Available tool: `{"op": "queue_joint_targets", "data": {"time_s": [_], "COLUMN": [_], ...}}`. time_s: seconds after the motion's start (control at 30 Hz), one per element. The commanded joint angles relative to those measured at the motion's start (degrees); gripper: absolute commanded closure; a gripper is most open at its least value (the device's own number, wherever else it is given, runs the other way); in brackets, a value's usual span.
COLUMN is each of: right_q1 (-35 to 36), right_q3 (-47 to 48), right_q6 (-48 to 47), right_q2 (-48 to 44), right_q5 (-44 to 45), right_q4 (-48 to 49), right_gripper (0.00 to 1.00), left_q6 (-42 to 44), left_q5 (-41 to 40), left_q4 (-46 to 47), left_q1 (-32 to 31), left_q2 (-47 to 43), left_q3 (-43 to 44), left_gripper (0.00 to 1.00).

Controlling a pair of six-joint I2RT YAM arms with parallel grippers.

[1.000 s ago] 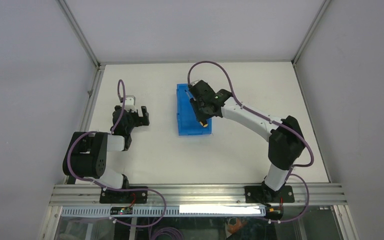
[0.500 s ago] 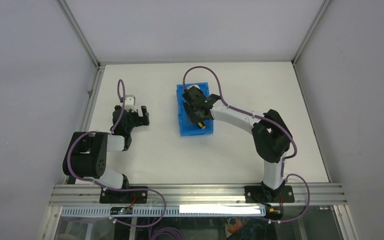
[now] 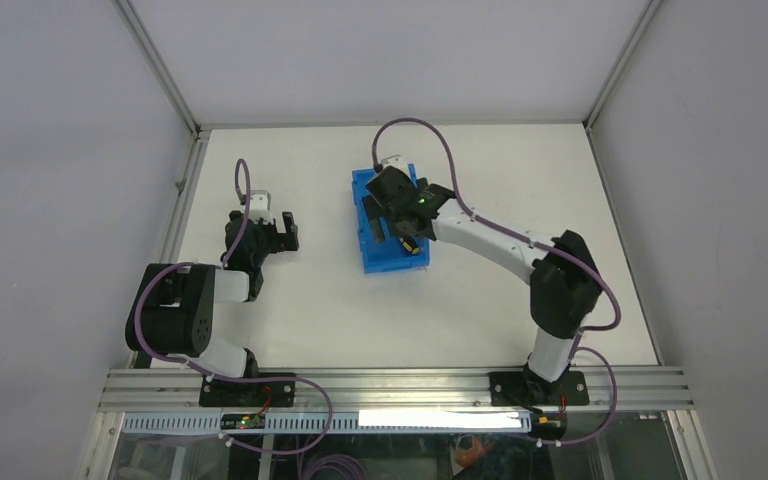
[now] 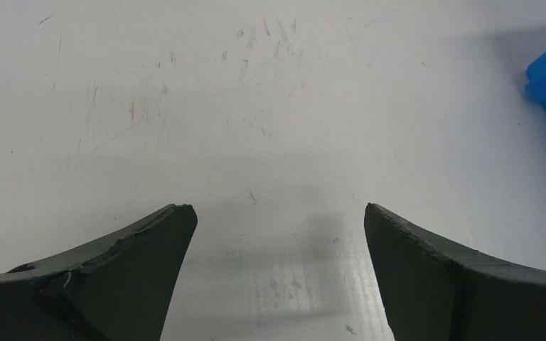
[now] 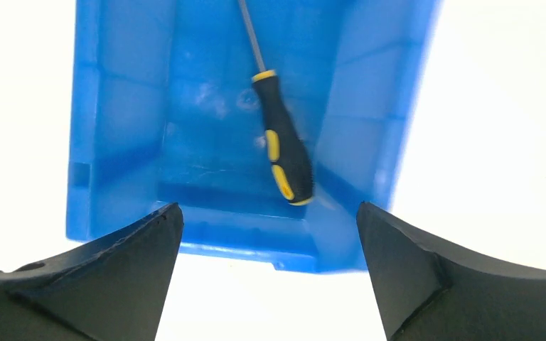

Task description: Put the screwdriver in the bin

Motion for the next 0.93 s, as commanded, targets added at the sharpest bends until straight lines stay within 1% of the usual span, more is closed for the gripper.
{"op": "queue_joint_targets", "data": {"time_s": [0.0,0.07,0.13,0.17,0.2,0.27,0.3,0.33,0.43,0.57,0.63,0.73,0.9], "right_q1": [-0.3,-1.6,-4.7,-8.2,-10.3,-18.5,-20.6,-24.6,-31.5,-38.7,-40.6,-40.9,-40.8], "right_q3": [-0.8,-4.4,-8.7,-11.6,-13.2,-17.9,-20.3,-22.3,-26.7,-29.9,-30.2,-29.8,-30.1], "right_q6": [0.7,0.5,0.3,0.3,0.4,0.1,-0.4,-0.9,-1.0,1.7,3.4,4.4,4.6], "right_q2": [-11.8,-16.0,-20.4,-23.8,-25.4,-31.8,-33.6,-36.1,-42.6,-46.7,-47.0,-46.9,-48.9], "right_q5": [10.4,14.9,17.2,16.0,14.7,10.6,9.9,9.9,9.7,7.7,6.4,6.1,2.9], "right_q4": [-0.8,-1.1,-1.2,-1.6,-1.6,-0.4,0.5,1.3,1.0,-0.5,-2.0,-3.1,-1.8], "right_gripper": [0.01,0.01,0.01,0.01,0.01,0.01,0.01,0.01,0.01,0.01,0.01,0.01,0.01], "left_q6": [-0.6,-0.5,-0.5,-0.5,-0.5,-0.5,-0.5,-0.5,-0.5,-0.5,-0.5,-0.5,-0.5], "left_q5": [0.5,0.6,0.6,0.6,0.6,0.6,0.6,0.6,0.6,0.6,0.6,0.6,0.6], "left_q4": [1.7,1.7,1.7,1.7,1.7,1.7,1.7,1.7,1.7,1.7,1.7,1.7,1.7], "left_q1": [0.6,0.6,0.6,0.6,0.6,0.6,0.6,0.6,0.6,0.6,0.6,0.6,0.6], "left_q2": [-1.8,-1.8,-1.8,-1.8,-1.8,-1.8,-1.8,-1.8,-1.8,-1.8,-1.8,-1.8,-1.9], "left_q3": [1.6,1.7,1.7,1.6,1.6,1.6,1.6,1.7,1.6,1.6,1.6,1.6,1.7], "left_gripper": [0.01,0.01,0.01,0.01,0.01,0.01,0.01,0.01,0.01,0.01,0.01,0.01,0.01]}}
